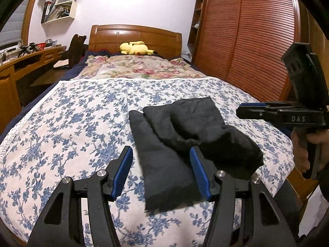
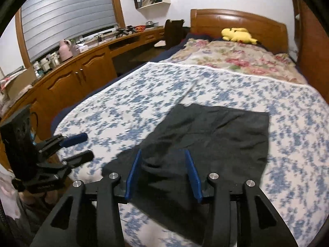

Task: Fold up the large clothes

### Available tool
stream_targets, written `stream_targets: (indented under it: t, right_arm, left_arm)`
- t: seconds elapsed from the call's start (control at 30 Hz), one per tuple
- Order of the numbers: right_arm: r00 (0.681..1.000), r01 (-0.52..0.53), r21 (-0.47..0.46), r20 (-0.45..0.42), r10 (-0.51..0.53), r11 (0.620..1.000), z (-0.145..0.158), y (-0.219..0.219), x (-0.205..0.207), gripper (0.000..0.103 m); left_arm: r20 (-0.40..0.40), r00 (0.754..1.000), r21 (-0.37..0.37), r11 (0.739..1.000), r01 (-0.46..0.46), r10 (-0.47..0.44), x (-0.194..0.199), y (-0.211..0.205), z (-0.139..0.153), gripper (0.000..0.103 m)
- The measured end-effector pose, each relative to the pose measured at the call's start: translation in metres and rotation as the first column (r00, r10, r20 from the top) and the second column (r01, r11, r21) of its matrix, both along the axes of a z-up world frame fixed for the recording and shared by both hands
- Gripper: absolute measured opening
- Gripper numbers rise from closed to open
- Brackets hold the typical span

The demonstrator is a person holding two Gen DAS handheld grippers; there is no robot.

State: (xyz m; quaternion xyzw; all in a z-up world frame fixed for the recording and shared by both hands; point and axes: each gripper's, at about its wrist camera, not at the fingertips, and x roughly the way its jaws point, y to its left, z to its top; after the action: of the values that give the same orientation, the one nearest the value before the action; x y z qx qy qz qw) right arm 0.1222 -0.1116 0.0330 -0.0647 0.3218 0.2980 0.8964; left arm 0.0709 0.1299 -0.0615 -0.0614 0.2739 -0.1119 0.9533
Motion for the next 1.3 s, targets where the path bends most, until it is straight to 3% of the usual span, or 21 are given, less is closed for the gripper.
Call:
stream_targets:
  t: [0.2, 0.43, 0.53, 0.67, 1.0, 1.3]
  right_arm:
    - [0.997, 0.079, -0.086, 0.029, -0.077, 0.993, -0.02, -0.011, -0.005, 0.046]
    - [0.99, 0.073, -0.11, -0.11, -0.085, 0.991, -0.075, -0.015, 0.006, 0.046]
    - [0.992, 0.057, -0.112, -0.102, -0.068, 0.992, -0.093, -0.004, 0.005, 0.046]
    - [0.997, 0.044, -0.101, -0.052, -0.049, 0.994, -0.099, 0.009, 0.004, 0.046]
    - [0.998, -0.014, -0.044, -0.06, 0.011, 0.999, -0.103, -0.002, 0.02, 0.053]
    - [0.998, 0.054, -0.068, 0.026, -0.052, 0.996, -0.114, -0.032, 0.022, 0.053]
  left_arm:
    - [0.017, 0.999, 0.006, 0.999, 0.041, -0.041, 0.003, -0.021, 0.013, 0.059]
    - [0.009, 0.996, 0.036, 0.996, 0.084, -0.084, 0.007, -0.05, 0.017, 0.059]
    - [-0.016, 0.996, 0.046, 0.995, 0.093, -0.092, 0.013, -0.06, 0.013, 0.059]
    - [-0.049, 0.994, 0.059, 0.994, 0.096, -0.093, 0.02, -0.068, 0.005, 0.059]
    - [-0.097, 0.993, 0.057, 0.996, 0.068, -0.062, 0.023, -0.077, -0.01, 0.059]
    - [-0.118, 0.992, 0.083, 0.995, 0.051, -0.041, 0.039, -0.09, -0.017, 0.059]
